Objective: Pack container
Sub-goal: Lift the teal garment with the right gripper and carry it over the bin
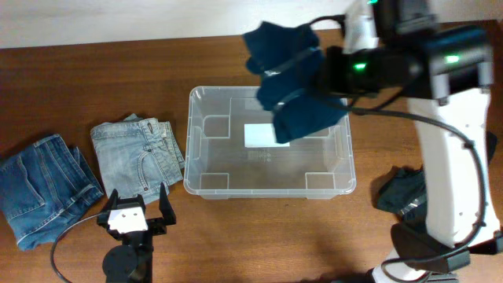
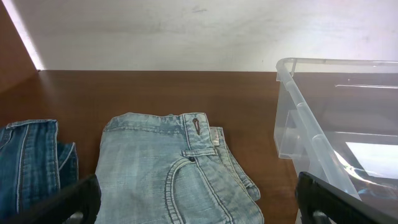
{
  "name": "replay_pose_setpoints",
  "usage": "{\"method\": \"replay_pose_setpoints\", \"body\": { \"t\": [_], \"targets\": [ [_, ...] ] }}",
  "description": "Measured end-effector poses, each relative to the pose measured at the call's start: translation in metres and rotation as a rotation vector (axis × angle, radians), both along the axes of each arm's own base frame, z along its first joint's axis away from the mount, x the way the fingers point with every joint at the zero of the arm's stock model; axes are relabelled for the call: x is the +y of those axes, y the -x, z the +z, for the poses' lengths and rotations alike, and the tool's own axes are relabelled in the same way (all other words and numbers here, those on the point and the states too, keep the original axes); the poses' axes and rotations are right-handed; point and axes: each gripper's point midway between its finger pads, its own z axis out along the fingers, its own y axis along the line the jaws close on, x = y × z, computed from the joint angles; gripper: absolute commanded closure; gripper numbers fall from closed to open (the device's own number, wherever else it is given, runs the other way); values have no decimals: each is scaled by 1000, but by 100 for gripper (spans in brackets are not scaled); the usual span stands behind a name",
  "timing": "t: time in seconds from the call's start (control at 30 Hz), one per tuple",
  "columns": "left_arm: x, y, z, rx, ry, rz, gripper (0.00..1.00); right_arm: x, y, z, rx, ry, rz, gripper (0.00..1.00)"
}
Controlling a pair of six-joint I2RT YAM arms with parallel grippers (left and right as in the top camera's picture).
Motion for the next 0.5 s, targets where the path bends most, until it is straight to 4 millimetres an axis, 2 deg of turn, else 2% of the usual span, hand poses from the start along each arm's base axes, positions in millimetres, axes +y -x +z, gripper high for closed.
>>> {"method": "replay_pose_setpoints", "body": {
  "t": [0.27,0.4,0.5],
  "targets": [
    [0,0,0,0,0,0,1,74,1,-43,45,31,-36,96],
    [0,0,0,0,0,0,0,99,-2,-72,67,34,-58,96],
    [0,0,0,0,0,0,0,109,-4,-101,91,53,-91,96]
  ]
}}
